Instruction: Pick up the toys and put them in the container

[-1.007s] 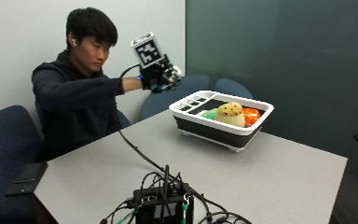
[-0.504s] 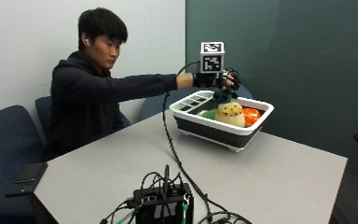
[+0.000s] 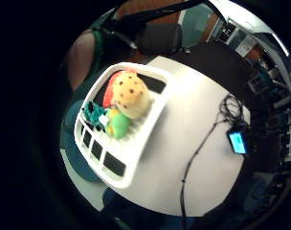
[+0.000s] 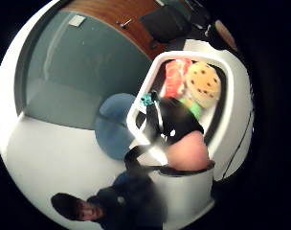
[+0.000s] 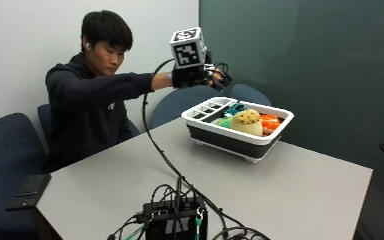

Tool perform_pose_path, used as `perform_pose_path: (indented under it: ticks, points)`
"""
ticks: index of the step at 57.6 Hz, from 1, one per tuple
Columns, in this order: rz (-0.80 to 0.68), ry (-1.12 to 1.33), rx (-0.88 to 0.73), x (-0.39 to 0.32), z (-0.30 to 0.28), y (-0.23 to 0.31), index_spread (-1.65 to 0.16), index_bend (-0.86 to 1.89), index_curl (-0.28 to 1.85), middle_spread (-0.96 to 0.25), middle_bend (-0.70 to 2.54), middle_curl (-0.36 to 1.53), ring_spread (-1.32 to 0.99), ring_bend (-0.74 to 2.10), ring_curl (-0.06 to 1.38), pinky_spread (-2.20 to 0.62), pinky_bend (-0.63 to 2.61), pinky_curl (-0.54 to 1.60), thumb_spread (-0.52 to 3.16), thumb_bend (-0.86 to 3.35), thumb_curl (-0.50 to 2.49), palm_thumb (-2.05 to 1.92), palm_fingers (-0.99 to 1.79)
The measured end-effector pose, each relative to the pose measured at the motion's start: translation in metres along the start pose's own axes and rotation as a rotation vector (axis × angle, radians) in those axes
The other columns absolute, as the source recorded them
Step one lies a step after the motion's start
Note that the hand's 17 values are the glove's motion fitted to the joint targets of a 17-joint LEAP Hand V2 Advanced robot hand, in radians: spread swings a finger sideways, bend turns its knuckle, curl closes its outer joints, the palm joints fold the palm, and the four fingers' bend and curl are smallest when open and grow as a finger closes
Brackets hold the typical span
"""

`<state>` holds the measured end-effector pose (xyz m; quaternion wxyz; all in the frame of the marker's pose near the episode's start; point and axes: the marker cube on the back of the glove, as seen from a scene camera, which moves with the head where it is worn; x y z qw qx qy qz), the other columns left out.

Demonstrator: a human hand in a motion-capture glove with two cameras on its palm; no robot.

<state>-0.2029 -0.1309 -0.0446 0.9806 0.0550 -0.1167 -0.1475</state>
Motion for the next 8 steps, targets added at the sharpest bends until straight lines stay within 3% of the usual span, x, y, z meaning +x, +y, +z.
perform_pose_path:
  ticks: [8]
  points:
    - [-0.059, 0.019, -0.040, 0.022, -0.011, 0.052, -0.20, 0.41, 0.65, -0.05, 0.46, 0.55, -0.12, 0.64, 0.33, -0.06, 1.00, 0.29, 1.49, 0.00, 0.36, 0.08, 0.11]
